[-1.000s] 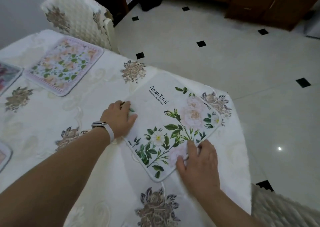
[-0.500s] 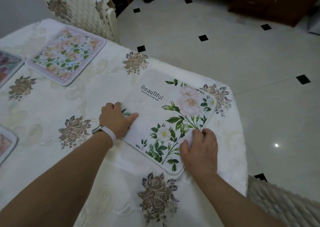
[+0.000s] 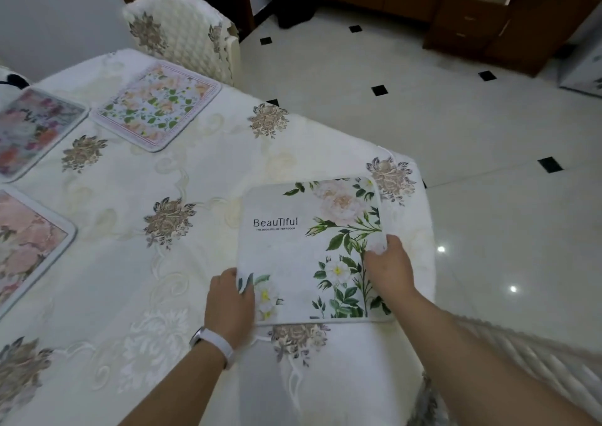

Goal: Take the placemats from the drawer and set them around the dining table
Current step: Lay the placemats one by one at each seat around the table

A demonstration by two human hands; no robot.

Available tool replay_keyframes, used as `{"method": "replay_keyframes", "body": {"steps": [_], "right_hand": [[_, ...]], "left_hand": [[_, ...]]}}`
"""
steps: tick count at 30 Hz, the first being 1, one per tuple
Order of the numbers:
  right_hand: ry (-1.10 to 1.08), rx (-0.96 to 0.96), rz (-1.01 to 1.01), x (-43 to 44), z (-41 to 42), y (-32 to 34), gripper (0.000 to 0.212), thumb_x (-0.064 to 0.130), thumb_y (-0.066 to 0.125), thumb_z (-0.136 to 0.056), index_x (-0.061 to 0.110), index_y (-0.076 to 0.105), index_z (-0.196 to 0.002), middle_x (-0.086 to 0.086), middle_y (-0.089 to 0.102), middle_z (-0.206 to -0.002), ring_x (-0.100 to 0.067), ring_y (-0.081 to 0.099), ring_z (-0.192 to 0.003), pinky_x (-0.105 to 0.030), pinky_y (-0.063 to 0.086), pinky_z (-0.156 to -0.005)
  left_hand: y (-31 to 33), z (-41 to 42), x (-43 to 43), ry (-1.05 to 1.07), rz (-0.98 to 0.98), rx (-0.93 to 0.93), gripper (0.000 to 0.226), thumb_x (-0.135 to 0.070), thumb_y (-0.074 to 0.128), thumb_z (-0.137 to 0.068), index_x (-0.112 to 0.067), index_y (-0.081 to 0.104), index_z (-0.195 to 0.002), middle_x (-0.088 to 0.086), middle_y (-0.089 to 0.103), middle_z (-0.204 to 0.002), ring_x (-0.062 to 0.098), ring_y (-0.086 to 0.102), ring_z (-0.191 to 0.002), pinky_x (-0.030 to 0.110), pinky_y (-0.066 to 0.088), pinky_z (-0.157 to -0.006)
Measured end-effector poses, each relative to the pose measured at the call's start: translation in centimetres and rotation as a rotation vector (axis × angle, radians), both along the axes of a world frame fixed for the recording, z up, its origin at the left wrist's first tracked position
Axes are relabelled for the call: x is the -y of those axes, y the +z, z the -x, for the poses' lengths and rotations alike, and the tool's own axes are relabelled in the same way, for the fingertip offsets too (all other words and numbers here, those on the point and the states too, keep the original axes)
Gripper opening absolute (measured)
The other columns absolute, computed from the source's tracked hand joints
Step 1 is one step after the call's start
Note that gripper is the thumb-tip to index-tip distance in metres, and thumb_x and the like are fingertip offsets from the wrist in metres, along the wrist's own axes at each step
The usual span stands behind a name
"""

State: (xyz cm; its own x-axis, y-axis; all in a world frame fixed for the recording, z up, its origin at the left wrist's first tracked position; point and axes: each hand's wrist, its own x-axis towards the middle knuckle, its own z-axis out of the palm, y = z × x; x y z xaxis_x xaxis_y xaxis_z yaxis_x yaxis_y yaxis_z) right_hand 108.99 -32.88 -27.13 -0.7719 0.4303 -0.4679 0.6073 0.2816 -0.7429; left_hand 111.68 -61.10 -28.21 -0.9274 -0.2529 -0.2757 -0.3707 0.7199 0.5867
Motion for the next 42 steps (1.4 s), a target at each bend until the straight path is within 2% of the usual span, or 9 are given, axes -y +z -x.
{"method": "replay_keyframes", "body": {"steps": [4, 8, 17, 25, 32, 35, 37, 40, 42], "right_hand": [[0.121, -0.024, -0.104, -0.4, -3.5, 0.2, 0.026, 0.008, 0.048, -0.086, 0.019, 0.051, -0.110, 0.006, 0.062, -0.093, -0.018, 0.061, -0.084, -0.026, 0.046, -0.064], [0.201, 0.001, -0.247, -0.9, -6.0, 0.6, 0.032, 0.008, 0.045, -0.084, 0.013, 0.052, -0.115, -0.006, 0.060, -0.102, -0.027, 0.059, -0.092, -0.042, 0.053, -0.081], [0.441, -0.028, -0.506, -1.0, -5.5, 1.4, 0.028, 0.005, 0.048, -0.085, 0.012, 0.053, -0.111, -0.004, 0.054, -0.098, -0.029, 0.055, -0.093, -0.039, 0.046, -0.080], [0.615, -0.056, -0.626, 0.3, -3.8, 1.2, 0.040, 0.006, 0.050, -0.083, 0.012, 0.054, -0.123, -0.011, 0.059, -0.109, -0.035, 0.055, -0.102, -0.042, 0.042, -0.088], [0.618, -0.174, -0.712, -0.1, -5.8, -0.1, 0.050, 0.014, 0.054, -0.090, 0.008, 0.048, -0.139, -0.016, 0.055, -0.129, -0.037, 0.048, -0.117, -0.044, 0.038, -0.095], [0.634, -0.253, -0.716, 0.0, -7.5, -0.4, 0.051, 0.019, 0.057, -0.091, 0.006, 0.049, -0.140, -0.019, 0.048, -0.143, -0.037, 0.039, -0.132, -0.047, 0.028, -0.110], [0.717, -0.237, -0.718, 0.5, -8.8, -0.7, 0.053, 0.027, 0.053, -0.092, 0.010, 0.047, -0.141, -0.015, 0.042, -0.149, -0.033, 0.031, -0.139, -0.048, 0.020, -0.115], [0.848, -0.158, -0.717, 1.9, -10.7, -1.4, 0.057, 0.038, 0.043, -0.096, 0.019, 0.035, -0.150, -0.009, 0.026, -0.160, -0.028, 0.015, -0.149, -0.049, 0.007, -0.121], [0.916, -0.127, -0.721, 3.3, -11.9, -1.9, 0.061, 0.046, 0.031, -0.099, 0.023, 0.022, -0.155, -0.006, 0.011, -0.165, -0.026, 0.002, -0.152, -0.047, -0.003, -0.121]], "left_hand": [[0.6, -5.1, -0.5, 0.100, -0.075, 0.003, 0.006, -0.016, 0.062, -0.090, -0.016, 0.057, -0.092, 0.001, 0.061, -0.079, 0.013, 0.057, -0.068, 0.026, 0.038, -0.054], [1.3, -9.7, -1.5, 0.187, -0.177, 0.147, 0.014, -0.017, 0.067, -0.087, -0.019, 0.054, -0.083, 0.002, 0.062, -0.072, 0.015, 0.059, -0.065, 0.028, 0.040, -0.054], [2.3, -17.1, -3.4, 0.162, -0.404, 0.317, 0.026, -0.014, 0.074, -0.081, -0.008, 0.050, -0.072, -0.001, 0.055, -0.047, 0.007, 0.047, -0.041, 0.019, 0.034, -0.044], [2.1, -21.3, -7.2, 0.289, -0.625, 0.367, 0.016, -0.002, 0.070, -0.083, -0.002, 0.054, -0.082, 0.020, 0.069, -0.064, 0.017, 0.064, -0.046, 0.020, 0.045, -0.042], [1.6, -23.7, -6.5, 0.206, -0.779, 0.454, 0.015, 0.004, 0.061, -0.088, -0.002, 0.049, -0.081, 0.016, 0.071, -0.068, 0.020, 0.061, -0.047, 0.027, 0.050, -0.048], [1.7, -24.1, -4.8, 0.098, -0.695, 0.385, 0.020, 0.003, 0.065, -0.085, -0.015, 0.058, -0.078, 0.011, 0.069, -0.064, 0.016, 0.062, -0.052, 0.025, 0.049, -0.053], [1.7, -23.5, -3.4, -0.033, -0.513, 0.188, 0.026, -0.005, 0.069, -0.082, -0.029, 0.061, -0.077, 0.000, 0.066, -0.066, 0.007, 0.060, -0.058, 0.023, 0.049, -0.061], [2.0, -20.7, -1.5, -0.308, -0.263, -0.188, 0.022, -0.030, 0.061, -0.083, -0.029, 0.059, -0.105, -0.007, 0.064, -0.106, 0.004, 0.057, -0.098, 0.023, 0.046, -0.089], [1.2, -17.5, -0.8, -0.514, -0.085, -0.251, 0.054, -0.043, 0.052, -0.086, -0.009, 0.055, -0.128, 0.008, 0.054, -0.135, 0.018, 0.047, -0.125, 0.034, 0.037, -0.107]]}}
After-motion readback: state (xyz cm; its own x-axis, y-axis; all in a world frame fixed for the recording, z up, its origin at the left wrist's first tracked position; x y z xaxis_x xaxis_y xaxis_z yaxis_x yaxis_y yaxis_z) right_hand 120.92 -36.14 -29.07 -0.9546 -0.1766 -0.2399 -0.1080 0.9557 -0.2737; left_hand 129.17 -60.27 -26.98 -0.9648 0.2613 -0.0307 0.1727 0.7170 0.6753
